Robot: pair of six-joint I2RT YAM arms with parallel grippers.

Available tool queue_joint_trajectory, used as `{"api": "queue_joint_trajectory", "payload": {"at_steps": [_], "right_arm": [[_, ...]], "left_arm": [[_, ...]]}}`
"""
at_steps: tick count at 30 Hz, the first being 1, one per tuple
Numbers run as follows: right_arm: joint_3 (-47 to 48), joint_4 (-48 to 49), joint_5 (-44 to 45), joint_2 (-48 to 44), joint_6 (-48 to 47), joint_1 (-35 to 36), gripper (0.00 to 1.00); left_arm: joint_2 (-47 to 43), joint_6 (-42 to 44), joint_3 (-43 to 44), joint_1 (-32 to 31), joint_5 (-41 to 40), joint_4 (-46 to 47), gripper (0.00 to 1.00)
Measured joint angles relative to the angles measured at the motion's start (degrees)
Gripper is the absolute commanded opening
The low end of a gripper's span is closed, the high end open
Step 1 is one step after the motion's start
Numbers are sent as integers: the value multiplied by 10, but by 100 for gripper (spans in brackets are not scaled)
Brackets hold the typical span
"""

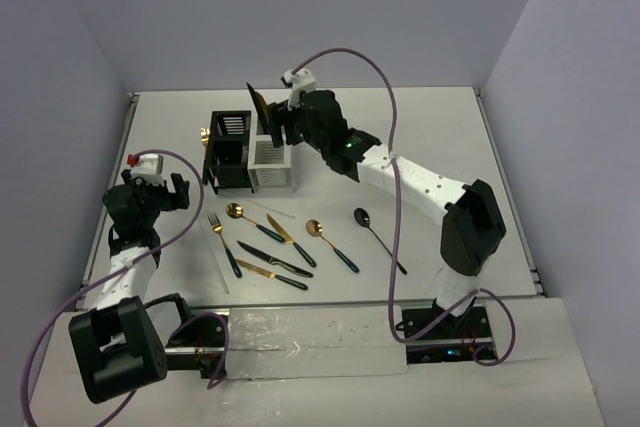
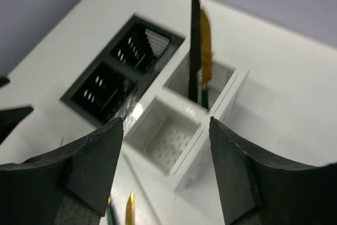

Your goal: Sort the eating utensils into containers

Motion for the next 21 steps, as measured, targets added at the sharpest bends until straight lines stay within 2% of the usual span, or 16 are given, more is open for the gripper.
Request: {"api": "queue_joint_trajectory", "payload": {"at_steps": [5, 10, 16, 21], "right_arm": [[-33, -120, 13, -12, 16, 60, 73], [-82, -223, -9, -5, 18, 142, 64], [-82, -274, -23, 28, 24, 182, 64], [-76, -311, -34, 83, 24, 191, 58]], "left_arm": [[-1, 0, 0, 4, 0, -1, 88], [-12, 3, 0, 6, 0, 0, 88], [-16, 8, 0, 7, 0, -2, 88], [-16, 8, 0, 10, 0, -4, 88]]}}
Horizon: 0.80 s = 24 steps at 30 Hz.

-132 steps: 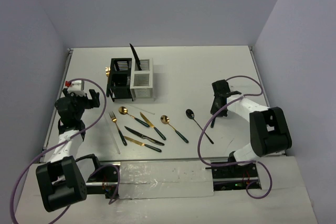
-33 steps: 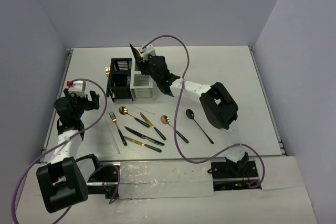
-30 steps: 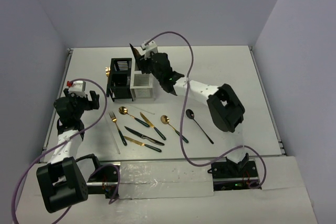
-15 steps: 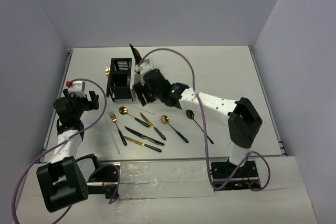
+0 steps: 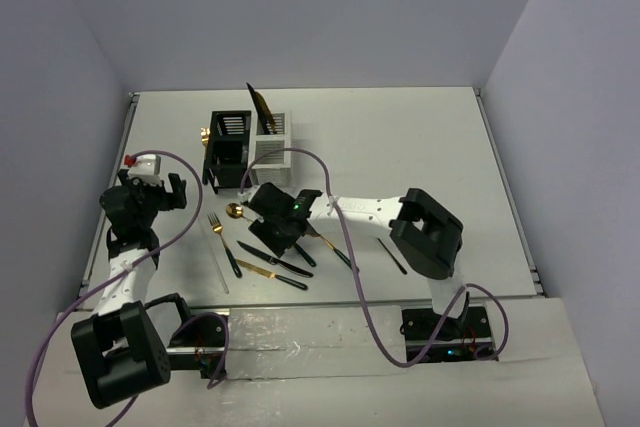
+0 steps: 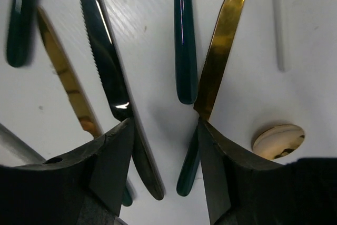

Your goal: Sort the eating utensils into containers

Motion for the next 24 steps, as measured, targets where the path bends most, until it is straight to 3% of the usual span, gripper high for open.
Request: {"api": "queue_joint_trajectory", "payload": {"at_steps": [7, 24], "right_arm": [[6, -37, -13, 40, 0, 0, 58], [10, -50, -35, 33, -2, 21, 54]], "left_arm": [[-3, 0, 0, 2, 0, 0, 88], [-3, 1, 0, 5, 1, 0, 88]]}}
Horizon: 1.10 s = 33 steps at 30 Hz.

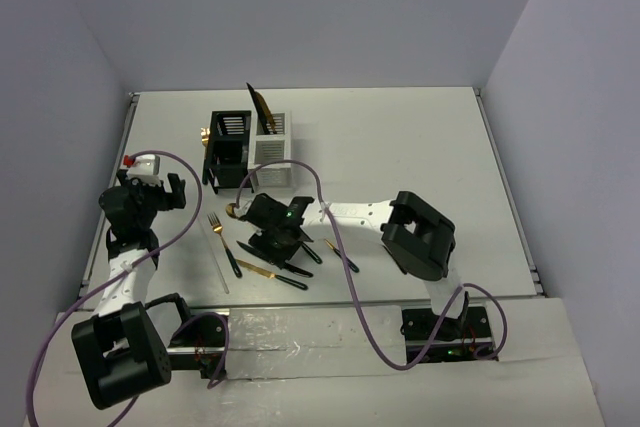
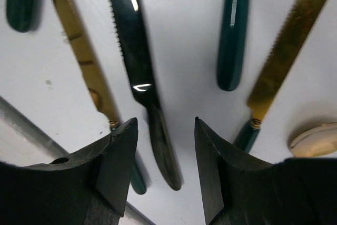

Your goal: Sort the eating utensils into containers

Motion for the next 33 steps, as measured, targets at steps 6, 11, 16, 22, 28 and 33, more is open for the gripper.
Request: {"api": "queue_joint_trajectory", "payload": {"at_steps": [6, 11, 16, 22, 28, 33], "right_arm": [[0, 0, -5, -1, 0, 11, 52], [0, -6, -5, 0, 0, 11, 50], [13, -22, 3, 9, 0, 11, 49], [15, -38, 6, 13, 0, 12, 49], [41, -50, 6, 36, 0, 13, 49], [60, -55, 6, 52, 0, 15, 49]], "left_arm": [[0, 0, 0, 1, 0, 0, 88], [0, 0, 0, 1, 0, 0, 88], [0, 0, 0, 3, 0, 0, 88], [6, 0, 0, 4, 4, 0, 88], [8, -1, 0, 6, 5, 0, 88], [9, -1, 0, 8, 6, 0, 88]]}}
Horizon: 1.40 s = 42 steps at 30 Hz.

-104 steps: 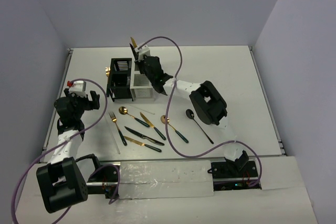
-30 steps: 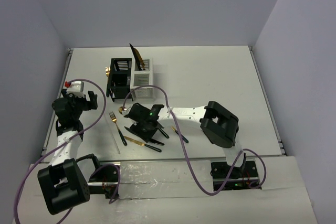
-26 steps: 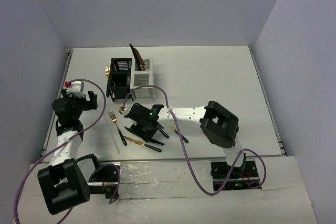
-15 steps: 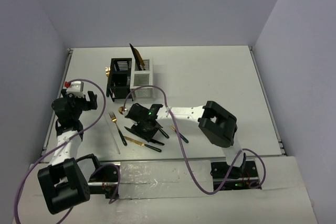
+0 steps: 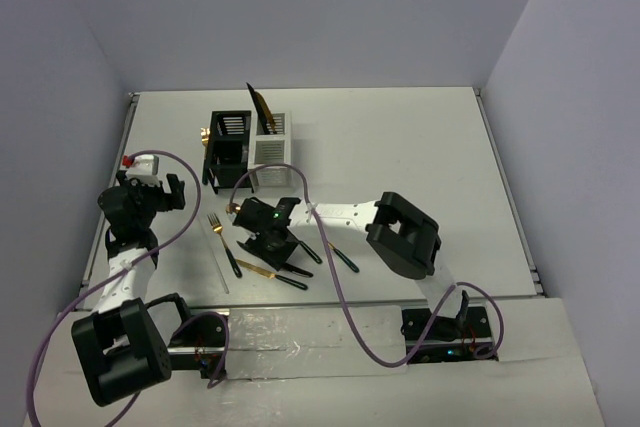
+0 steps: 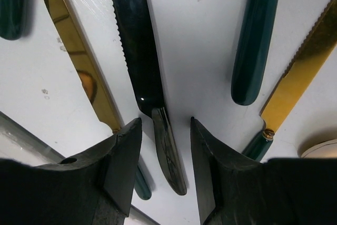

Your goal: Sort the eating utensils into containers

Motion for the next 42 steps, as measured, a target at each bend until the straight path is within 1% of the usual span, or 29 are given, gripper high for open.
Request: {"api": "queue_joint_trajectory", "payload": {"at_steps": [5, 8, 9, 11, 12, 14, 15, 16, 24, 33, 42], "right_arm": [[15, -10, 0, 10, 0, 1, 49], [21, -17, 3, 14, -2, 2, 38], [22, -19, 4, 15, -3, 2, 32], [22, -21, 6, 16, -4, 2, 27], [22, -22, 7, 16, -4, 2, 19], [22, -23, 8, 16, -7, 2, 14], [23, -23, 8, 16, -7, 2, 3], [23, -23, 9, 16, -10, 2, 0], [20, -17, 40, 13, -16, 13, 0], [-43, 42, 109, -26, -37, 34, 0], [-77, 85, 127, -50, -43, 36, 0]], "left_arm": [[1, 0, 0, 1, 1, 0, 88], [1, 0, 0, 2, 3, 0, 88], [1, 0, 0, 3, 4, 0, 88], [1, 0, 0, 3, 5, 0, 88], [2, 0, 0, 3, 5, 0, 88], [2, 0, 0, 3, 6, 0, 88], [2, 0, 0, 3, 7, 0, 88], [2, 0, 0, 3, 7, 0, 88], [2, 0, 0, 6, 9, 0, 88], [3, 0, 0, 7, 9, 0, 88], [8, -1, 0, 10, 10, 0, 88]]}}
